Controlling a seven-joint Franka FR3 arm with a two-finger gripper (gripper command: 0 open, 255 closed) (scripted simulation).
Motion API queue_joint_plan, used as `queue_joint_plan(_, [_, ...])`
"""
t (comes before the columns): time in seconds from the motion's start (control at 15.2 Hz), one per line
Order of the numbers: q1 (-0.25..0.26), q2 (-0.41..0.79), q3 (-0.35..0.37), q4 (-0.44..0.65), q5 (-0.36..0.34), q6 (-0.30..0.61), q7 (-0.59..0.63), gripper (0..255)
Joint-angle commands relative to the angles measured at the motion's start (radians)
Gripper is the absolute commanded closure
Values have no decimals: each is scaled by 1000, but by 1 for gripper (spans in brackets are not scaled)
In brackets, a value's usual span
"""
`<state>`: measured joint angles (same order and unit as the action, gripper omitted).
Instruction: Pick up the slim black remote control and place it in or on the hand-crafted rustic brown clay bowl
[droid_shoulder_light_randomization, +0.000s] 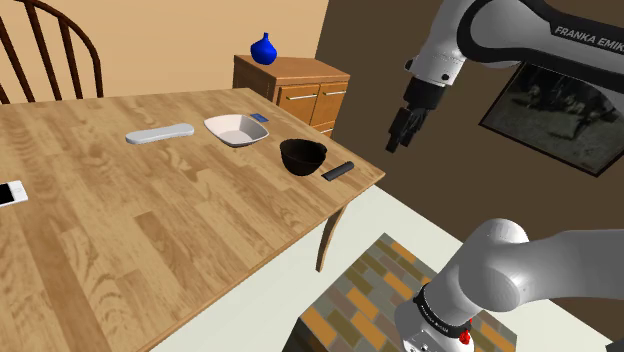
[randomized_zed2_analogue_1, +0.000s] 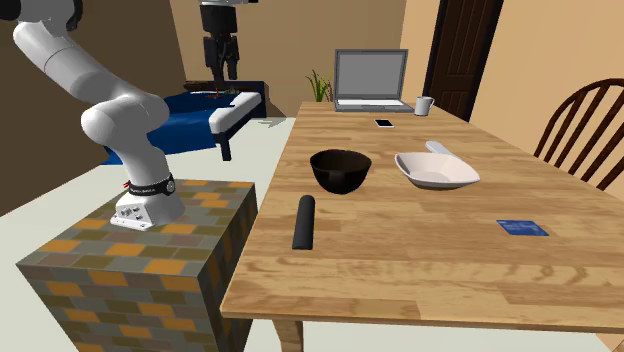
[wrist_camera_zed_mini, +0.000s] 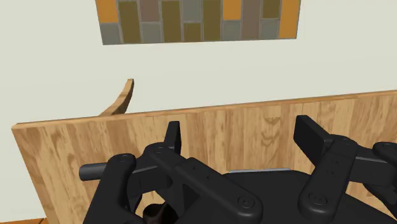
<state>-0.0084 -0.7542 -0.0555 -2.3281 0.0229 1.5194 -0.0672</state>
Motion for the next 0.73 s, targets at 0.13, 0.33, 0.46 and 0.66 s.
queue_joint_plan(0.13, [14,7,-54,-30,-41,33,-124,0])
queue_joint_plan(0.33, [35,36,-137,-60,-101,89,-307,0])
queue_joint_plan(0.46, [51,67,-193,-70,-138,131,-428,0])
queue_joint_plan(0.66, [78,133,-275,-70,-184,199,-609,0])
